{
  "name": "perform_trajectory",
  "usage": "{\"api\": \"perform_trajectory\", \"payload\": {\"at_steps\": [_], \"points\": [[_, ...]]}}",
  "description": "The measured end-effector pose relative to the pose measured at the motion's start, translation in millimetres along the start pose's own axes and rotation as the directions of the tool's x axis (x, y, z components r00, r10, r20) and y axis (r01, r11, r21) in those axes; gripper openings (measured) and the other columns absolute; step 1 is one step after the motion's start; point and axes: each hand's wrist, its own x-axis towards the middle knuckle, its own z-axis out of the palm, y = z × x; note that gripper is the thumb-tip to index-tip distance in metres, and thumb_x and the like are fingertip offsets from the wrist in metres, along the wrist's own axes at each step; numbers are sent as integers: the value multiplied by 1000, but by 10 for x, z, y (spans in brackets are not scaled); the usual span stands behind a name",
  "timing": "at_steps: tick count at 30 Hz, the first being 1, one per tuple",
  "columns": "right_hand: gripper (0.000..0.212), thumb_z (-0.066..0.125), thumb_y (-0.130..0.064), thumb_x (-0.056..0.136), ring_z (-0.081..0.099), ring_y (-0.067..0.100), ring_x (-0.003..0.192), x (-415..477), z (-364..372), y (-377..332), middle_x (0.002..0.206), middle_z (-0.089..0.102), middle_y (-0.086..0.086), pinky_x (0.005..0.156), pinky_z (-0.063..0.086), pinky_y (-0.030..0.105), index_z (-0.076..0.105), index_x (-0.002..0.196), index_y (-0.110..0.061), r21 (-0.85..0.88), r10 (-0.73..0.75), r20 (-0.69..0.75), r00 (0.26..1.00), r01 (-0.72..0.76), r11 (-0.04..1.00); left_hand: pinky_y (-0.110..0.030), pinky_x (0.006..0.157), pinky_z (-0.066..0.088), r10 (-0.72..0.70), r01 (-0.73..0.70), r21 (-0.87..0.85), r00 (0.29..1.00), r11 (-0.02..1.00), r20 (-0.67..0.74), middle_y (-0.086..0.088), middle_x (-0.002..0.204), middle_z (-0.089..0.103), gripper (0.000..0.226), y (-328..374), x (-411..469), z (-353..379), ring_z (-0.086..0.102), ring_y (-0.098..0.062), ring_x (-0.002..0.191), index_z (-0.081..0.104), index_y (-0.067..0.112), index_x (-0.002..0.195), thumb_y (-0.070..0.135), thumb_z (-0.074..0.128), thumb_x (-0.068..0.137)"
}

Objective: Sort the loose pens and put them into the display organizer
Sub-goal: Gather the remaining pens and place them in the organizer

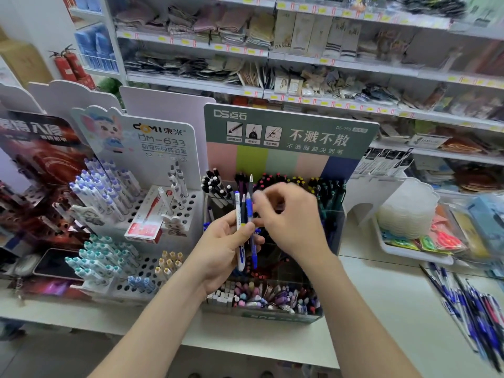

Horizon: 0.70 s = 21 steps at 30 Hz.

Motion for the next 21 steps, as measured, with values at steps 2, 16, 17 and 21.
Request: {"api": "perform_trajectory", "payload": {"at_steps": [2, 16, 17, 21], "points": [[13, 76, -41, 91, 71, 11, 72, -169, 69, -8, 76, 75, -9, 72, 63, 37, 80, 89, -29, 186, 206, 194, 959, -242, 952, -47, 102, 56, 25, -29, 81, 999, 996, 42, -18, 130, 73, 35, 10, -34, 3, 71, -33, 115, 63, 14, 143, 12, 57, 108], [13, 52, -30, 110, 60, 15, 55, -453, -53, 277, 64, 61, -2, 55, 50, 40, 64, 113, -32, 176, 312, -173, 934, -283, 943, -46, 88, 65, -98, 113, 189, 991, 975, -89, -22, 120, 71, 22, -160, 7, -58, 78, -35, 100, 65, 7, 127, 10, 47, 113], [17, 56, -27, 106, 60, 13, 63, -414, -137, 356, 70, 62, -4, 59, 49, 38, 70, 113, -34, 43, 309, -180, 934, -306, 951, -44, 85, 65, -101, 115, 183, 991, 976, -86, -22, 119, 71, 23, -157, 13, -43, 78, -34, 98, 65, 7, 128, 10, 48, 113], [29, 62, -24, 90, 62, 19, 81, -302, -506, 482, 99, 63, -4, 69, 48, 32, 82, 106, -36, -276, 387, -99, 917, -399, 874, -40, 81, 64, -104, 116, 178, 992, 977, -73, -22, 118, 72, 22, -156, 56, 25, 77, -31, 93, 64, 8, 128, 10, 49, 112]]}}
